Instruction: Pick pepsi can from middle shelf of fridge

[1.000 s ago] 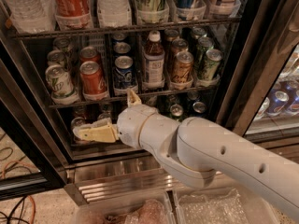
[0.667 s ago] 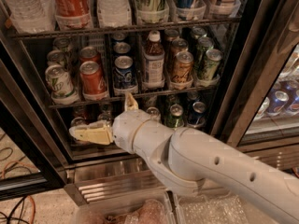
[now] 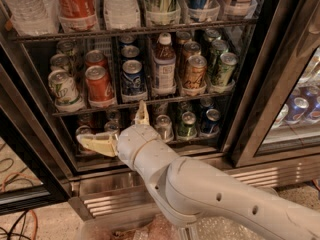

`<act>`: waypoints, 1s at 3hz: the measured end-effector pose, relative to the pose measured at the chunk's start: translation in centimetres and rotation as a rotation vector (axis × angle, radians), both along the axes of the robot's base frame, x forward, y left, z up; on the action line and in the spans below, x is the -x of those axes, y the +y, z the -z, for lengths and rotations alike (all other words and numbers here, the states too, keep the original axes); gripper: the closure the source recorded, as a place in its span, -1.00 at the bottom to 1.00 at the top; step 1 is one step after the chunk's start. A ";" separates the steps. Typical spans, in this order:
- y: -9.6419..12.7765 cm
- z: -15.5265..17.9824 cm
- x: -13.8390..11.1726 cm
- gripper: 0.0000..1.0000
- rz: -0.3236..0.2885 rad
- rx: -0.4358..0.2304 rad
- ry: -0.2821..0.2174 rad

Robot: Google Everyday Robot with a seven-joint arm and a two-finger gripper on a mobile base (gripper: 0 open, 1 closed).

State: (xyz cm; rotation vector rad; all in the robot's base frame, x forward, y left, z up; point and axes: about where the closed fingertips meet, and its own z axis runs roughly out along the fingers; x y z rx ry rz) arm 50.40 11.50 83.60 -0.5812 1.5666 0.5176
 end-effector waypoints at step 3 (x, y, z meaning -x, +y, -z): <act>-1.6 0.7 -2.5 -1.00 0.092 0.015 -0.005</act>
Offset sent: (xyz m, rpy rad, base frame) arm 0.0177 -0.0173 -0.0037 -0.0404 -0.0058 -0.0795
